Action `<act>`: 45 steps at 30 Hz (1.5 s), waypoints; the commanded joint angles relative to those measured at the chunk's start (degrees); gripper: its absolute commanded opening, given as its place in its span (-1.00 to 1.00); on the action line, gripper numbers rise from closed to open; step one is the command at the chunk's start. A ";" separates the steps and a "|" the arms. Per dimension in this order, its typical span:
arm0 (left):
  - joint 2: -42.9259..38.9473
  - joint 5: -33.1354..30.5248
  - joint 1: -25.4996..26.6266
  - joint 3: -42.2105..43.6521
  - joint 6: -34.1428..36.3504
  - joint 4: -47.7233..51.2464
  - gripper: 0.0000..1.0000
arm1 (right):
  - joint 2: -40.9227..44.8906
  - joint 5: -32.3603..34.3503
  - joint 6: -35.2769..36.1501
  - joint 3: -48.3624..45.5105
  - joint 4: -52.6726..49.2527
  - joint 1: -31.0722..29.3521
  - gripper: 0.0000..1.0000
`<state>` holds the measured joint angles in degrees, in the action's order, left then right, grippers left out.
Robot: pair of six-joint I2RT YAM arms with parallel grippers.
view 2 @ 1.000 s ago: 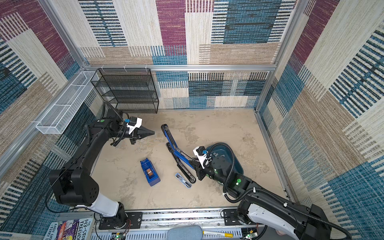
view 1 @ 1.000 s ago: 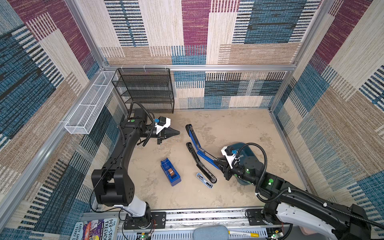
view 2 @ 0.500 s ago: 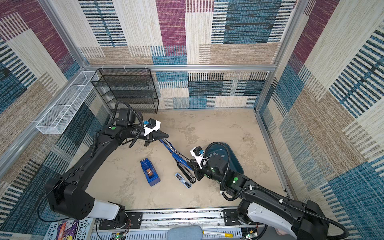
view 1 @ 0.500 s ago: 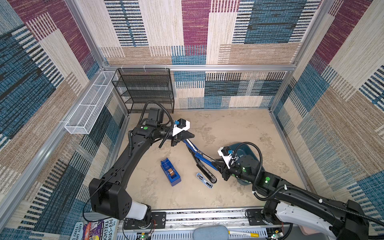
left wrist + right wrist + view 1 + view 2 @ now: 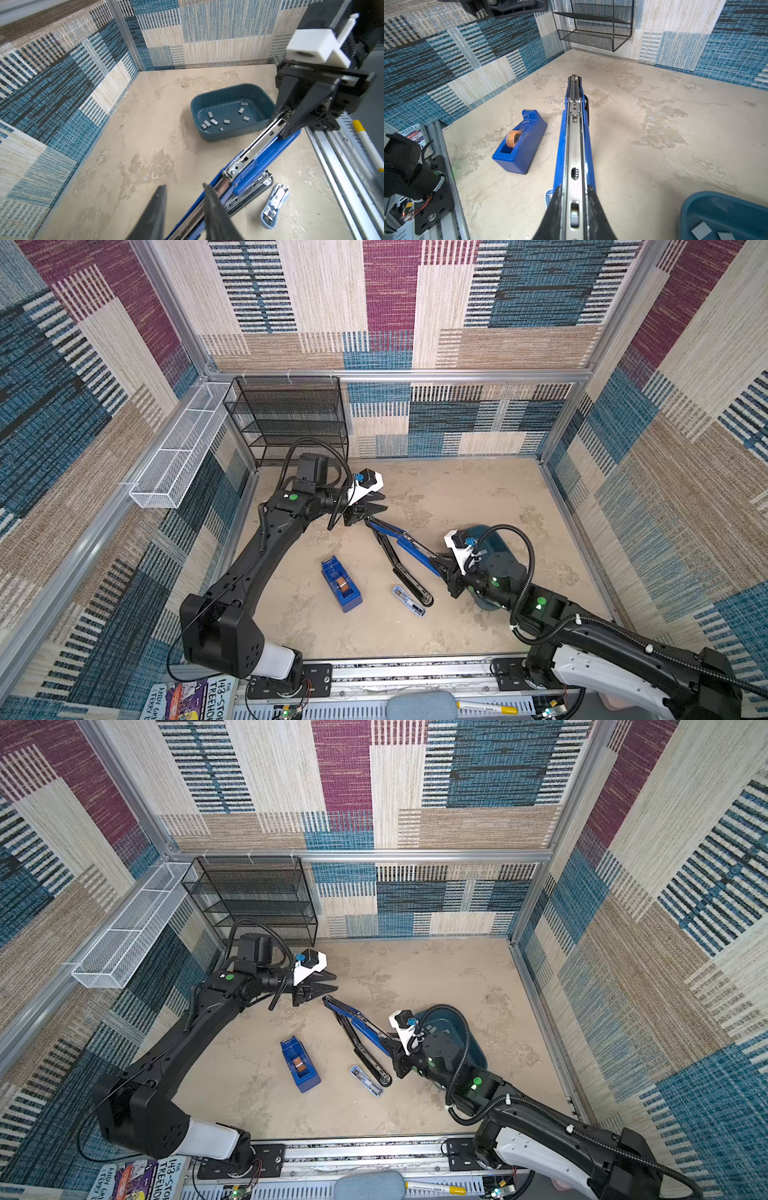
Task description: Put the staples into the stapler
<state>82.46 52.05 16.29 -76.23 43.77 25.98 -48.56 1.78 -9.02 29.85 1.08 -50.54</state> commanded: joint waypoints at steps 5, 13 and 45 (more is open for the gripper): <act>-8.35 -12.06 0.02 12.27 -11.39 -23.82 0.98 | -2.78 14.00 -7.90 0.87 8.06 0.01 -1.00; -7.54 -13.91 0.02 11.60 -19.46 -26.43 0.98 | -6.26 12.06 -9.18 -3.75 10.33 0.09 -1.00; 0.60 -33.68 15.84 16.30 -71.66 -17.49 0.58 | -13.23 12.37 -17.06 -15.75 15.93 0.09 -0.72</act>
<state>82.02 20.62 31.42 -60.31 -25.78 15.14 -61.87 14.94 -25.30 14.55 12.27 -50.39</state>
